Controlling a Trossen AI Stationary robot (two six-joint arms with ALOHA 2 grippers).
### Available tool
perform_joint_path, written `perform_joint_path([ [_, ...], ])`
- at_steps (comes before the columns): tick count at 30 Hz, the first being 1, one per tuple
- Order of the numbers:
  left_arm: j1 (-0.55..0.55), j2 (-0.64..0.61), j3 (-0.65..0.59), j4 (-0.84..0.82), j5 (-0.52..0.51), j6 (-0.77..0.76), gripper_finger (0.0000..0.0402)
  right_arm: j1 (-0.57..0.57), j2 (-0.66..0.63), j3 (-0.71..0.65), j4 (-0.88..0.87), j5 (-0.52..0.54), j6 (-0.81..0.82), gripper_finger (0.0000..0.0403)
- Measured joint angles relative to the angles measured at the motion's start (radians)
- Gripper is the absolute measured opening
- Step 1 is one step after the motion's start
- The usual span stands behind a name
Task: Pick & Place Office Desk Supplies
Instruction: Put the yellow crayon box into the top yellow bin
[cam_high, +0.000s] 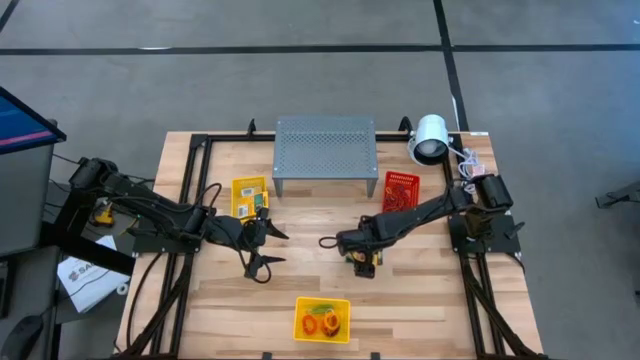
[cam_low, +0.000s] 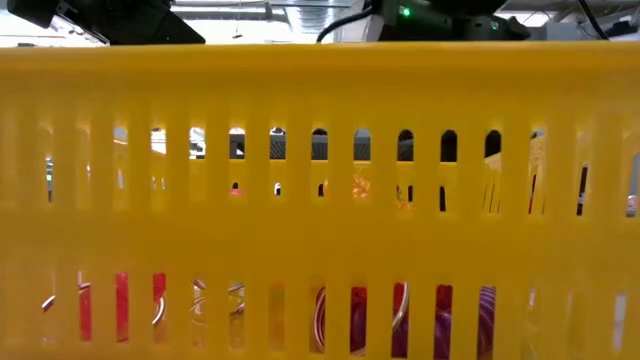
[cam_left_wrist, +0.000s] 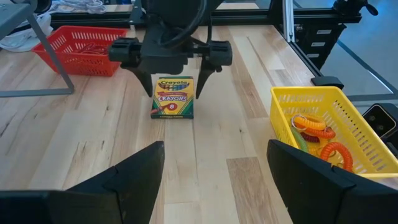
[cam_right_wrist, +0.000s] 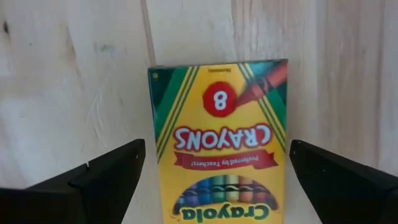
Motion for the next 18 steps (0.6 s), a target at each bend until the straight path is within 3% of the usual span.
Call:
perform_joint_path([
  [18, 0.0, 0.0, 0.0, 0.0, 0.0, 0.0, 0.028, 0.002, 0.0, -0.011, 0.035, -0.022, 0.015, 0.0395],
])
